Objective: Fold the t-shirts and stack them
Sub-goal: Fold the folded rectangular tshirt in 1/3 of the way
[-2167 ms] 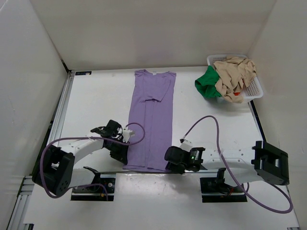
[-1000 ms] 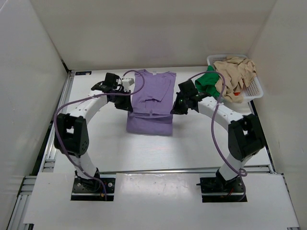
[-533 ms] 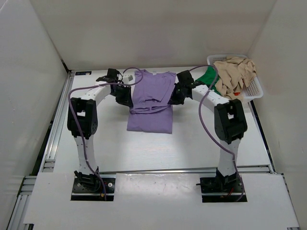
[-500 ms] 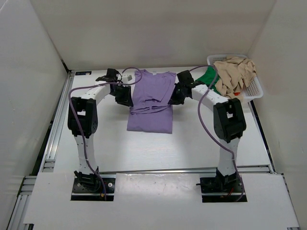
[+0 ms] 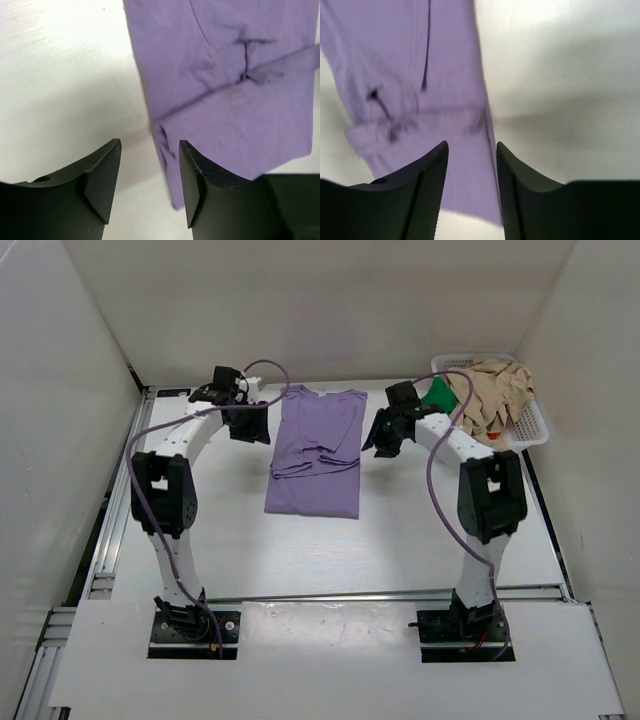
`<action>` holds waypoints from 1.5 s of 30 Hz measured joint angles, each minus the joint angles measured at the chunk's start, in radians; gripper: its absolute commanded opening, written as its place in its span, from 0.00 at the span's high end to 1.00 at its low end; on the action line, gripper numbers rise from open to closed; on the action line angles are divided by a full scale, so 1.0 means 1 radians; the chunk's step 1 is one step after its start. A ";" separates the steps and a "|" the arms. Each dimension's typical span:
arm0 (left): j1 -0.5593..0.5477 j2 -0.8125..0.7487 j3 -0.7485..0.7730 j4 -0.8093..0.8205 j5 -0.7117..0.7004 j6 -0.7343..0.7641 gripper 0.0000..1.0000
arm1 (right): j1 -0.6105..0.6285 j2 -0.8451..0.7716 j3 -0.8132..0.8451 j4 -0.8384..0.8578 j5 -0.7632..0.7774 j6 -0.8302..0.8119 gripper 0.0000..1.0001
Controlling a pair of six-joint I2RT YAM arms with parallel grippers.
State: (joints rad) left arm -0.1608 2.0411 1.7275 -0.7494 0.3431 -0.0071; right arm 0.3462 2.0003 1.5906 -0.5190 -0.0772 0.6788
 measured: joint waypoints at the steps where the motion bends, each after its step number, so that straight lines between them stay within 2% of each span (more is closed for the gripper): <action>1: -0.021 -0.044 -0.029 0.000 -0.040 0.000 0.40 | 0.012 -0.047 -0.047 -0.003 -0.003 -0.003 0.53; 4: -0.126 -0.127 -0.091 0.001 -0.171 0.000 0.38 | 0.048 -0.155 -0.188 0.028 -0.035 -0.003 0.49; 6: -0.252 -0.140 -0.119 0.010 -0.278 0.001 0.38 | 0.072 -0.206 -0.292 0.053 -0.086 0.022 0.45; 9: -0.405 -0.097 -0.132 0.025 -0.379 0.005 0.31 | 0.083 -0.227 -0.443 0.105 -0.155 0.064 0.43; 12: -0.476 -0.032 -0.129 0.040 -0.451 0.008 0.31 | 0.082 -0.211 -0.525 0.115 -0.208 0.096 0.42; 17: -0.473 0.068 -0.100 0.058 -0.565 0.008 0.30 | 0.088 -0.196 -0.533 0.155 -0.264 0.123 0.42; 23: -0.469 0.157 -0.018 0.069 -0.652 0.007 0.30 | 0.097 -0.165 -0.533 0.162 -0.320 0.141 0.47; 25: -0.470 0.172 0.008 0.078 -0.669 0.008 0.30 | 0.094 -0.148 -0.532 0.163 -0.360 0.151 0.57; 26: -0.470 0.185 0.024 0.077 -0.679 0.008 0.30 | 0.093 -0.141 -0.532 0.163 -0.372 0.155 0.69; 30: -0.470 0.235 0.098 0.081 -0.727 0.008 0.30 | 0.086 -0.113 -0.533 0.156 -0.397 0.161 0.93; 33: -0.470 0.264 0.150 0.080 -0.759 0.008 0.29 | 0.079 -0.111 -0.533 0.152 -0.397 0.162 1.00; 40: -0.447 0.346 0.294 0.081 -0.838 0.009 0.25 | 0.066 -0.111 -0.533 0.141 -0.398 0.148 1.00; 45: -0.384 0.414 0.407 0.090 -0.900 0.010 0.21 | 0.059 -0.111 -0.533 0.127 -0.401 0.138 0.97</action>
State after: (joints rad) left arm -0.5446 2.4554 2.1342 -0.6594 -0.5564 0.0029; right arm 0.4049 1.8896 1.0573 -0.3923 -0.4782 0.8165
